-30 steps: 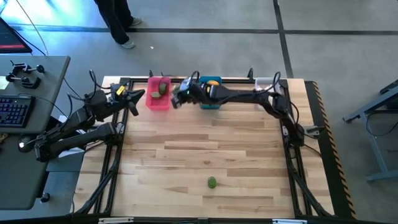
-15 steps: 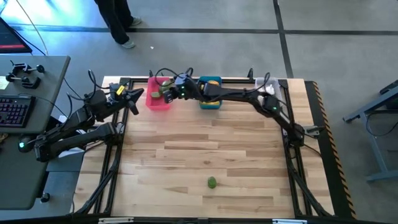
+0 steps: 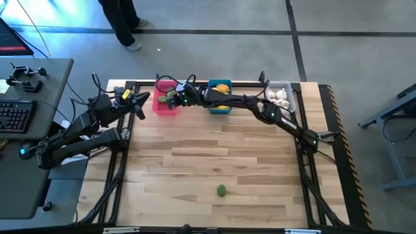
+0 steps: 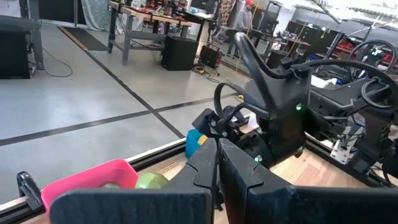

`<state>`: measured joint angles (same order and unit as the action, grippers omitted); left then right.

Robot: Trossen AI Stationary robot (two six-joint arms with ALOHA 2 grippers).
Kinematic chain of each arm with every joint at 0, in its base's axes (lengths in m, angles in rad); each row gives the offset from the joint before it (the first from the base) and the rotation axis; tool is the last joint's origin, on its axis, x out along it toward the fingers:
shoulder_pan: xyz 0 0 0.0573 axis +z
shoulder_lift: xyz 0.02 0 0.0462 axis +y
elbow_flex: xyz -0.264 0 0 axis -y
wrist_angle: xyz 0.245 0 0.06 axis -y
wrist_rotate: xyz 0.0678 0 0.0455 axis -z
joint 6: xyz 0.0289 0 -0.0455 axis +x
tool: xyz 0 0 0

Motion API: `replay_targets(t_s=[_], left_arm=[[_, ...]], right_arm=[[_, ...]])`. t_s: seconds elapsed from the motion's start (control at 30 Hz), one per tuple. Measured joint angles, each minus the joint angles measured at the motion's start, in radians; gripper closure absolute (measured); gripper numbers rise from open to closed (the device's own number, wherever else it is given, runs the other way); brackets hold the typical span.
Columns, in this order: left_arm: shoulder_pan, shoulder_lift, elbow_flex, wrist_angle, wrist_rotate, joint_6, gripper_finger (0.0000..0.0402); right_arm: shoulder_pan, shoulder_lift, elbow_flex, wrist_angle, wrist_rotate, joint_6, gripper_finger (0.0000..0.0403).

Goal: Sort produce into baskets
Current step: Put the lime into the red bin

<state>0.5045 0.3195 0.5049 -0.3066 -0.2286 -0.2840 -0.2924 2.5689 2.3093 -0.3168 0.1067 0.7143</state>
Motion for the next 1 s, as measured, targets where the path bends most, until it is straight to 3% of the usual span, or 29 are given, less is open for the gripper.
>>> replay_targets(t_s=[0.73, 1.0], left_arm=[[0.0, 0.0, 0.0, -0.013, -0.017, 0.008, 0.0399], [0.0, 0.0, 0.0, -0.011, -0.017, 0.008, 0.0399]], right_arm=[[-0.031, 0.037, -0.003, 0.028, -0.089, 0.004, 0.0306], [-0.028, 0.037, -0.003, 0.046, -0.073, 0.0, 0.0249]])
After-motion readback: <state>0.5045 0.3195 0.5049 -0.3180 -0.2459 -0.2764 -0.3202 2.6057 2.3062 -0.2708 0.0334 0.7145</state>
